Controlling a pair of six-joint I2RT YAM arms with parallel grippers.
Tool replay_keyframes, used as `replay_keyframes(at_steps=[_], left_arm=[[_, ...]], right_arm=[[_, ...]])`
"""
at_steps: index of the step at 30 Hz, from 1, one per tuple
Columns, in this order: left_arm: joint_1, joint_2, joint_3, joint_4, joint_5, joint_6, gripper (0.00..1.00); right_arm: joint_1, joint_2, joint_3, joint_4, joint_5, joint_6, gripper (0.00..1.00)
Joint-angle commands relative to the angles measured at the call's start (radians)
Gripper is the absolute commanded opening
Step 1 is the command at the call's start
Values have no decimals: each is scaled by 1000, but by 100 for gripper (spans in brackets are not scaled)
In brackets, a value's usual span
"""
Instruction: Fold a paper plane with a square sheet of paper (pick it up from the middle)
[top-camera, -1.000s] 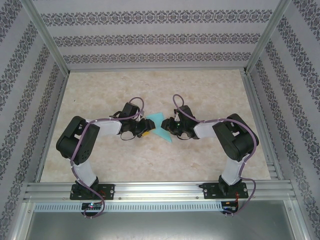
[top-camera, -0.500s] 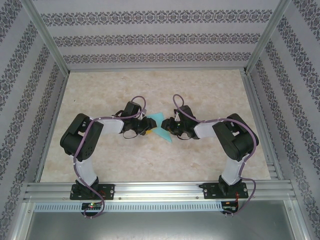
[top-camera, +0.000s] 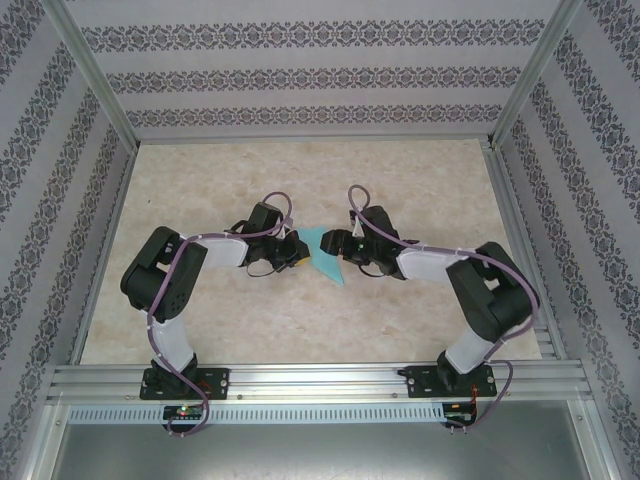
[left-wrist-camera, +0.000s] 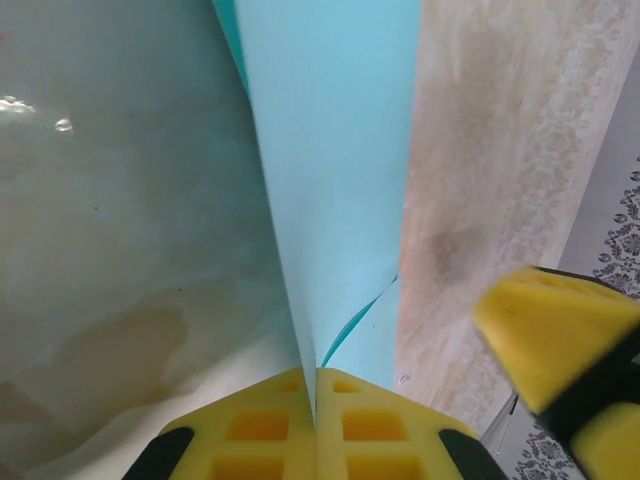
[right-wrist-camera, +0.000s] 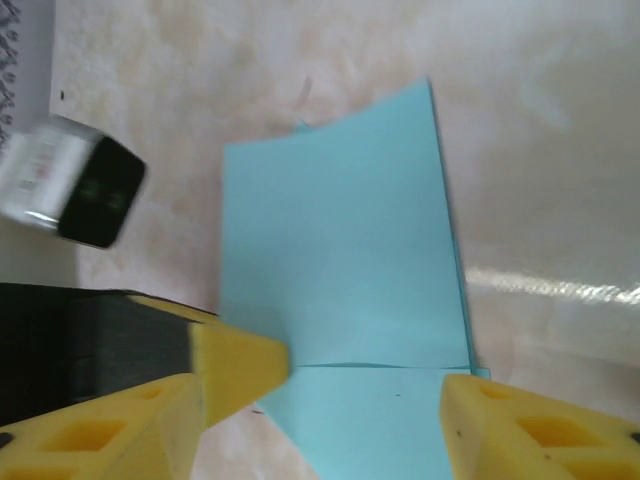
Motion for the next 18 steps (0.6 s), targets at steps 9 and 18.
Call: replay_keyframes(at_steps=[9, 18], left_arm=[[-20, -36, 17, -1, -12, -35, 5], [-33, -44, 57, -69, -28, -32, 5]], right_arm=[[157, -248, -98, -134, 492, -392, 67], [329, -186, -108, -56, 641, -696, 65]])
